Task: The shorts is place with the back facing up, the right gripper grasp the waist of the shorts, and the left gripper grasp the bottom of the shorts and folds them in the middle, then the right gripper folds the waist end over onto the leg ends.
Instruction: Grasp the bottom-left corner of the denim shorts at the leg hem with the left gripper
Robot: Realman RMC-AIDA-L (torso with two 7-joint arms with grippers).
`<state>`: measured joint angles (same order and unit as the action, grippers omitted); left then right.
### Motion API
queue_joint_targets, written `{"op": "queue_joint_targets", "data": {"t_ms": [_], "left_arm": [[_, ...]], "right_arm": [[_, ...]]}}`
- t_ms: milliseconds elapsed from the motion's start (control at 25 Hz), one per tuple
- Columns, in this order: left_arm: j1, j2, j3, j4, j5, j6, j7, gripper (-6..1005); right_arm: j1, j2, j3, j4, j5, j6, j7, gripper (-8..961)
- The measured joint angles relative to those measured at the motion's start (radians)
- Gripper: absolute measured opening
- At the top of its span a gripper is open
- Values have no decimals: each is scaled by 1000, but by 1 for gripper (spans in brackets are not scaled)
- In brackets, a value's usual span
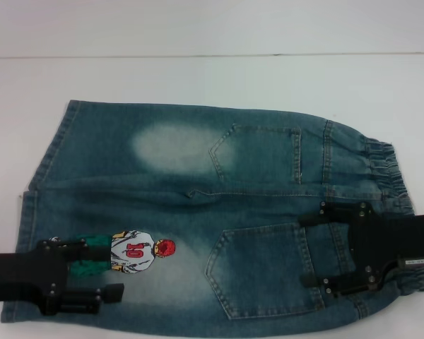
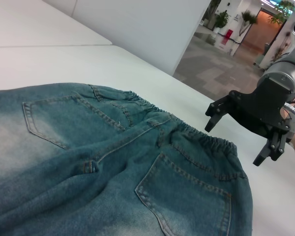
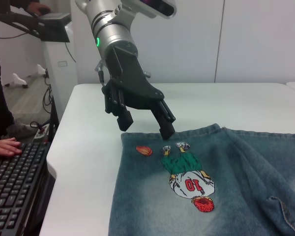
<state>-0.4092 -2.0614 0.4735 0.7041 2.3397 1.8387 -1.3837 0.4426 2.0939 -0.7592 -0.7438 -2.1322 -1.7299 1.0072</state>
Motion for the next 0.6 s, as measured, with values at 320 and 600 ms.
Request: {"op": "queue_joint_targets", "data": {"t_ms": [320,600], "left_arm": [[1,1,-4,10,4,-14,-11,859],[0,-9,-1,45,6,-16,-29,860]], "right_arm": [[3,1,-2,3,0,5,1,911],[2,2,-2,3,0,7,1,911]]}}
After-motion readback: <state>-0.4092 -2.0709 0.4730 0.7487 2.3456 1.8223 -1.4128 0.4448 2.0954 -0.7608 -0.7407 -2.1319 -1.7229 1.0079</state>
